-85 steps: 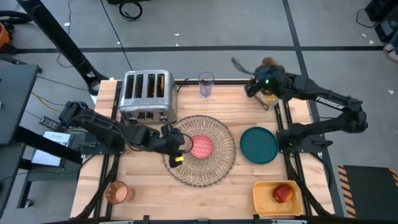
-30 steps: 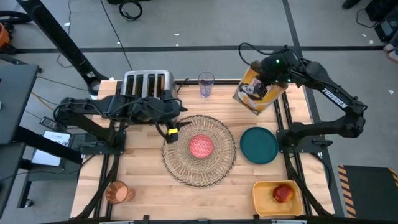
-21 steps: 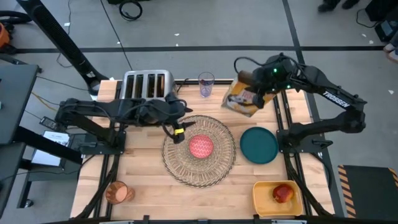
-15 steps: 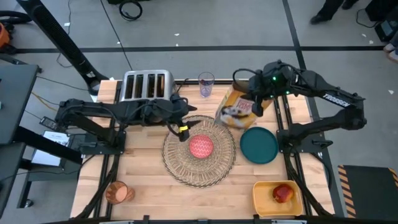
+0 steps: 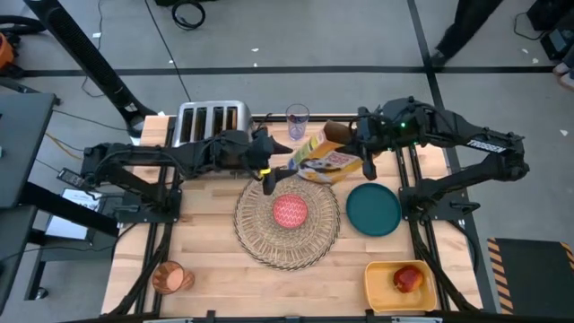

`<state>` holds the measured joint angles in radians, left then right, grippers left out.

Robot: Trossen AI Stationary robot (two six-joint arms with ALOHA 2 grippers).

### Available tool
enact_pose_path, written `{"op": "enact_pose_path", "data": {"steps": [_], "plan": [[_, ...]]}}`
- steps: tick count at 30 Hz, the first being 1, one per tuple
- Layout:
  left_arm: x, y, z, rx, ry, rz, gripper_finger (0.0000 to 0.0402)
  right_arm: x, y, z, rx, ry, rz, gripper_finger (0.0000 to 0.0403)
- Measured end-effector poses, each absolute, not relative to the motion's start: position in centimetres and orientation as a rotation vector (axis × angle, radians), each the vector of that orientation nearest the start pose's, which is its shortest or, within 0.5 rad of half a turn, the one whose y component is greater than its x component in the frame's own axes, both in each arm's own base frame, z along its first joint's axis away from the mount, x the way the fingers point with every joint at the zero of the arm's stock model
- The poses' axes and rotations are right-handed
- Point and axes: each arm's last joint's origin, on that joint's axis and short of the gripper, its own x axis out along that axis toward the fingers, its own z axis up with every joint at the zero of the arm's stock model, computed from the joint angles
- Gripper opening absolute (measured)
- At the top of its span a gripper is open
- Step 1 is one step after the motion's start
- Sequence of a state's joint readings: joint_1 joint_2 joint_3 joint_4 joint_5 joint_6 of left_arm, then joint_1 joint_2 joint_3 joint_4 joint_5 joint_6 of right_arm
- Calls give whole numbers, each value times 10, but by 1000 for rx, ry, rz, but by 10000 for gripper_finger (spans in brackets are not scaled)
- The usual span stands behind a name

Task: Arrange a breakfast setting
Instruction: Pour the cereal into the red bowl

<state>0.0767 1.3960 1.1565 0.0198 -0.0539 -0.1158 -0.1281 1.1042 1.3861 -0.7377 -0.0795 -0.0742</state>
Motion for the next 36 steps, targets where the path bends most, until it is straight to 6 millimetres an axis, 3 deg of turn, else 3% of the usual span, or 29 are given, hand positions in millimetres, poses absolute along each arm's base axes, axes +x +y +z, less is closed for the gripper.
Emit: {"op": "enact_pose_path", "data": {"steps": [8, 23, 28, 36], "plan": [[335, 44, 325, -134, 227, 145, 316, 208, -22, 425, -27, 422, -23, 1], [352, 41, 305, -140, 266, 53, 311, 224, -14, 432, -28, 304, 53, 1], [353, 41, 305, -146, 258, 52, 268, 225, -15, 432, -25, 304, 53, 1], [353, 41, 307, -144, 243, 51, 160, 226, -15, 432, -13, 299, 50, 11]]}}
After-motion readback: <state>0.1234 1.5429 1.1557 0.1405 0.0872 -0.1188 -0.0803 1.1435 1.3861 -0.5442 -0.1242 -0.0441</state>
